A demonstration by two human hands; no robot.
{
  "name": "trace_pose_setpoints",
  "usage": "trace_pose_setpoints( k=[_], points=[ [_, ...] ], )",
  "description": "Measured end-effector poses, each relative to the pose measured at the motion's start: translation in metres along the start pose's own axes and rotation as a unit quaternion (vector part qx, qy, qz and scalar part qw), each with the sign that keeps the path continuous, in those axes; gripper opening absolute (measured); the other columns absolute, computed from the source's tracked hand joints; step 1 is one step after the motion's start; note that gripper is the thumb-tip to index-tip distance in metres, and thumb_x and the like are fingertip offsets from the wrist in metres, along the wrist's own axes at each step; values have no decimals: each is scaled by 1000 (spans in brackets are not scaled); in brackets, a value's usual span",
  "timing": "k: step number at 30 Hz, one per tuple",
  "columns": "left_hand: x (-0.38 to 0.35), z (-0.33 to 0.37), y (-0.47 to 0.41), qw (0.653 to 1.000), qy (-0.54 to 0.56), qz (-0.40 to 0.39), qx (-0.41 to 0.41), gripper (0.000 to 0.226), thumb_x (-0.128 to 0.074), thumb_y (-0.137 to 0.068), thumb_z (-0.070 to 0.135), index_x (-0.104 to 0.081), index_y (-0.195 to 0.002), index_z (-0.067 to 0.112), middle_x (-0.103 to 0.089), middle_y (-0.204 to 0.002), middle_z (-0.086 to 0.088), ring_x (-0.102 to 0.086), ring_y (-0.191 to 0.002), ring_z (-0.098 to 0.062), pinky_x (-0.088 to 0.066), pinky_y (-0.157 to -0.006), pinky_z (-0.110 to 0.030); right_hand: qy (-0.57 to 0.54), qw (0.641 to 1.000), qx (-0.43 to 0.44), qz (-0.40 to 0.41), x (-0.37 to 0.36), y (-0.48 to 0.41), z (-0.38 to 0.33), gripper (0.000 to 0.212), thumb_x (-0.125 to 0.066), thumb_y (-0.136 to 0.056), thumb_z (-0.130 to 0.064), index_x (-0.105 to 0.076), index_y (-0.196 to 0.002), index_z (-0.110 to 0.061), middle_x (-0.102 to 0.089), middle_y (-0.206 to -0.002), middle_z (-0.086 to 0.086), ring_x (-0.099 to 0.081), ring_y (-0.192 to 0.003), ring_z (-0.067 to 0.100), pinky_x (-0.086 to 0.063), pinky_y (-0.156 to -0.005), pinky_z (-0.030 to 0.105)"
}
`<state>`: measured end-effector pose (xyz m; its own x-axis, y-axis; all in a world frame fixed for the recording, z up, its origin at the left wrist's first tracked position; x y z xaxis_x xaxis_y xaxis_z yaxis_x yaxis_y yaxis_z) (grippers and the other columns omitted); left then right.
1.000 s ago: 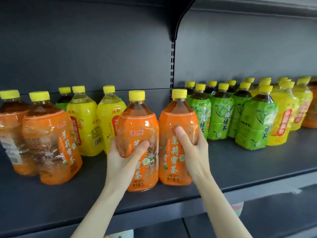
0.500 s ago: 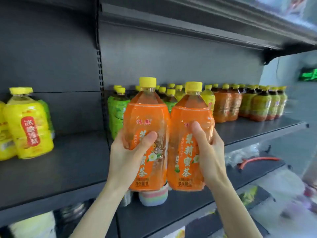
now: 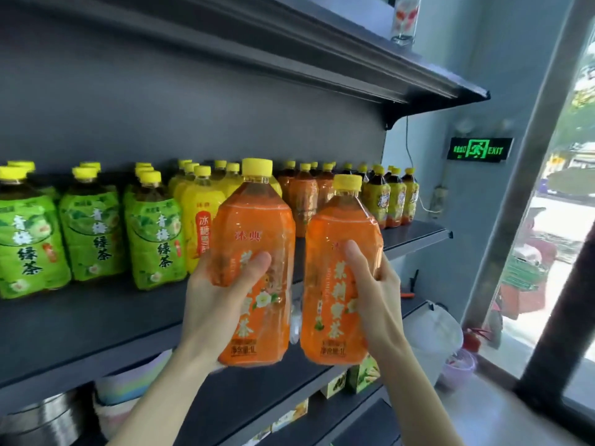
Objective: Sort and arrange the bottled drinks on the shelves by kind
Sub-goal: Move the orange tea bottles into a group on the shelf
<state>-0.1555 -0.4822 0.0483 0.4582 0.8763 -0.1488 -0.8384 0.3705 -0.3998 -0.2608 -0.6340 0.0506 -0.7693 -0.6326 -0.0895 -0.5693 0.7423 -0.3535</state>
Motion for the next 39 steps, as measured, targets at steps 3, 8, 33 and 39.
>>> trace_pose_setpoints(
  k=[3, 8, 33, 39],
  points=[
    [-28, -23, -32, 1000, -16, 15, -8, 53, -69, -54, 65, -59, -101, 42, -71, -94, 17, -68, -83, -3, -49, -63, -22, 0, 1000, 3, -8, 13, -44, 19, 58, -63, -52, -74, -62, -93, -33, -74, -86, -1, -73, -77, 18, -59, -72, 36],
    [-80, -65, -90, 999, -24, 41, -9, 57, -69, -49, 68, -57, -100, 45, -70, -92, 18, -67, -80, 1, -47, -65, -23, 3, 999, 0, -34, 25, -125, 53, 55, -64, -54, -73, -64, -93, -34, -75, -85, -4, -73, -77, 15, -59, -73, 37],
    [-309, -196, -272, 979, -108, 172, 11, 67, -60, -63, 57, -43, -124, 36, -58, -107, 18, -57, -96, -3, -46, -76, -21, -36, 983, 1, -179, 121, -456, 180, 47, -66, -74, -61, -60, -106, -27, -73, -97, -5, -70, -87, 9, -56, -76, 27],
    [-323, -205, -279, 968, -156, 196, 3, 81, -60, -64, 60, -36, -135, 31, -53, -114, 15, -53, -96, 3, -40, -70, -11, 7, 977, 53, -205, 119, -480, 193, 56, -57, -68, -66, -61, -103, -22, -70, -95, -8, -66, -83, -1, -51, -71, 14]
  ],
)
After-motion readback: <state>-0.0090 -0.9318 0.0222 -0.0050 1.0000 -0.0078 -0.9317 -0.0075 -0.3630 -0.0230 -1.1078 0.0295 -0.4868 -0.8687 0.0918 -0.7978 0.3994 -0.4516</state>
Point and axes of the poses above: each hand's wrist, its own y-axis away from the middle knuckle, its own x-axis out of the back of the hand, z = x × y, the point moved 1 cm from there along -y, towards the middle knuckle
